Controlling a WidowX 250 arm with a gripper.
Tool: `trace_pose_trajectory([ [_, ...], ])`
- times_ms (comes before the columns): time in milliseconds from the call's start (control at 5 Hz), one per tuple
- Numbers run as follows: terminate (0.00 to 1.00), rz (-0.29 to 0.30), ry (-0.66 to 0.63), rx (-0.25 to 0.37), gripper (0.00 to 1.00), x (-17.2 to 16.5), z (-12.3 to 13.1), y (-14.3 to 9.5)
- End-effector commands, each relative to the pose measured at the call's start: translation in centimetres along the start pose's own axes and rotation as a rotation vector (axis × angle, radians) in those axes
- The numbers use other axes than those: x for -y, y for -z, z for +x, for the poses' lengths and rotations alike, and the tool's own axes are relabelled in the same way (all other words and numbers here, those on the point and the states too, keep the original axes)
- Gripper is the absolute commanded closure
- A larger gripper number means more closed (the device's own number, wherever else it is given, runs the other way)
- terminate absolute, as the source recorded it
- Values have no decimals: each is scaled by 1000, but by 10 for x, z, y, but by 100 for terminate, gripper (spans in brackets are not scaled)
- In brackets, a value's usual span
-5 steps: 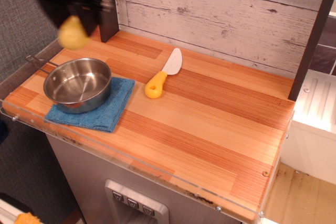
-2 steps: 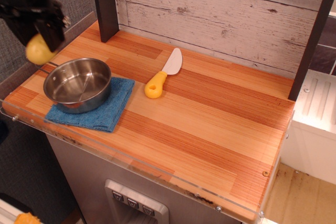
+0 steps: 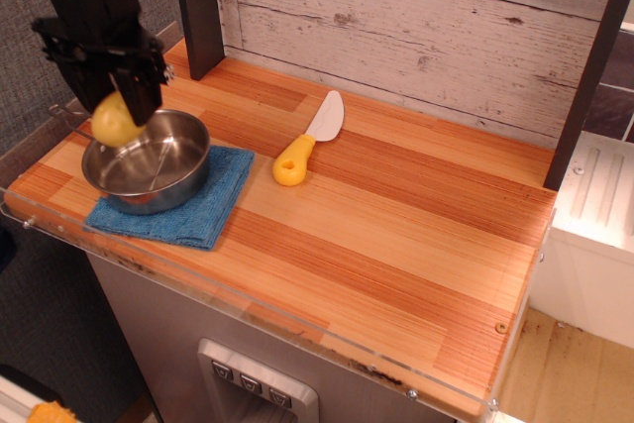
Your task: Put the potato in the pot.
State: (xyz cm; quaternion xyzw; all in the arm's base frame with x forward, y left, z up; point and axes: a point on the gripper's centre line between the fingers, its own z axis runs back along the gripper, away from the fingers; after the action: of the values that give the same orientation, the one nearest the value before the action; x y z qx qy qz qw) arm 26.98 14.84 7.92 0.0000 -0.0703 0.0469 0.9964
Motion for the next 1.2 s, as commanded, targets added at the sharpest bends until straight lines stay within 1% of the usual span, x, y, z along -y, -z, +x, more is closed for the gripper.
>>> trace_pose_trajectory([
  [0,0,11,-21,-14,100,0,-3,16],
  [200,0,6,-18,14,0,2,-2,10],
  [400,0,9,3,46,0,9,0,-1],
  [600,0,5,38,87,0,23,3,-23],
  [800,0,-60,53,127,0,54,7,-51],
  [1000,0,-112,124,171,0,91,12,-64],
])
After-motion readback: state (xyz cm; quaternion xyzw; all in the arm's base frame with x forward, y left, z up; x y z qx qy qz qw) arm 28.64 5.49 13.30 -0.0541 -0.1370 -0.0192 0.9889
